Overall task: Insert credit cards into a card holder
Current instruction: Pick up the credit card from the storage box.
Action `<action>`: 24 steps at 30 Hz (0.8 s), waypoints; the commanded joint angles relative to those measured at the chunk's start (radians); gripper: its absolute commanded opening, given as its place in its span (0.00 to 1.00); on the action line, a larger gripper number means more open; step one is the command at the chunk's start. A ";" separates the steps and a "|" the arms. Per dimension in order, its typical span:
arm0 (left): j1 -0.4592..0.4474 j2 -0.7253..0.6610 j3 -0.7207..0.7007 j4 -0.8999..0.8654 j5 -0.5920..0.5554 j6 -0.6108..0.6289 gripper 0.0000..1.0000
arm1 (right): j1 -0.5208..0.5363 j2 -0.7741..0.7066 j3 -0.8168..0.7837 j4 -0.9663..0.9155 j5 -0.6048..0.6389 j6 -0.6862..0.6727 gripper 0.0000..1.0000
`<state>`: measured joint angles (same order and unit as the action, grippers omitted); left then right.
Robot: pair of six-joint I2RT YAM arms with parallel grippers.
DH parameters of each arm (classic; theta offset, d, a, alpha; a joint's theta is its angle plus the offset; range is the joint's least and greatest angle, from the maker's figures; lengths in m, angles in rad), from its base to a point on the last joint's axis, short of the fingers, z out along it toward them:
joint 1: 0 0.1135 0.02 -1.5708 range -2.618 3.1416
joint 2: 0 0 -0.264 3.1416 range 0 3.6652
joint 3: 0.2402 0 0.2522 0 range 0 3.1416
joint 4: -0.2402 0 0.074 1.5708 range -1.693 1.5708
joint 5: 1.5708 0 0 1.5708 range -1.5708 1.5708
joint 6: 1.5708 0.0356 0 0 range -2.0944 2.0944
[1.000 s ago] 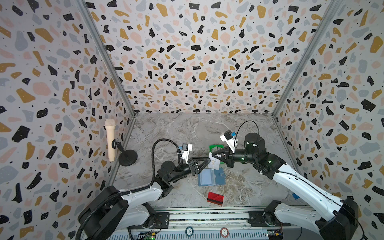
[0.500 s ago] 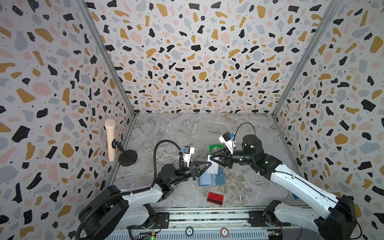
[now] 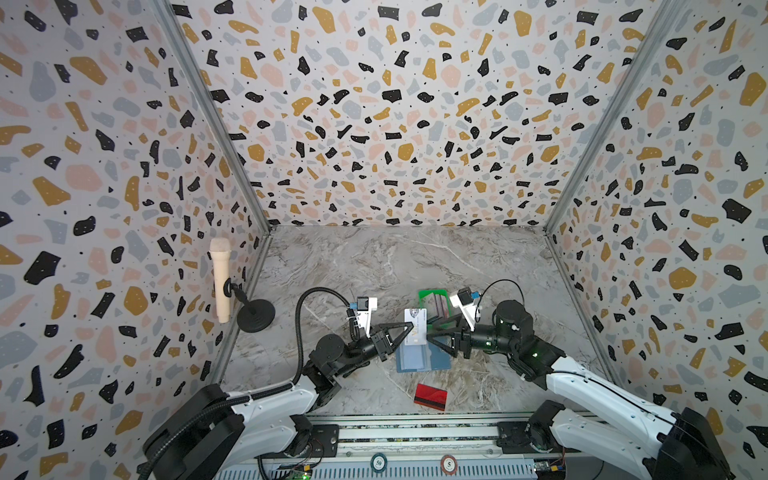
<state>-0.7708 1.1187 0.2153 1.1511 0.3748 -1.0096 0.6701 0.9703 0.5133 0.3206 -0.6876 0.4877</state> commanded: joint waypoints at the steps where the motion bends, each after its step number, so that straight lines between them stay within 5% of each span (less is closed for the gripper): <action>1: -0.003 0.027 -0.011 0.082 0.000 -0.012 0.00 | 0.005 0.006 0.016 0.127 -0.067 0.044 0.58; 17: -0.011 0.097 -0.007 0.182 0.027 -0.065 0.00 | -0.013 0.072 0.003 0.136 0.029 0.064 0.48; 20: -0.011 0.085 -0.003 0.148 0.025 -0.052 0.00 | -0.020 0.072 -0.019 0.208 -0.042 0.091 0.48; 24: -0.013 0.095 0.004 0.134 0.029 -0.049 0.00 | -0.020 0.098 -0.017 0.261 -0.118 0.112 0.32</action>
<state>-0.7765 1.2175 0.2096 1.2549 0.3862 -1.0740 0.6514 1.0607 0.4965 0.5106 -0.7391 0.5785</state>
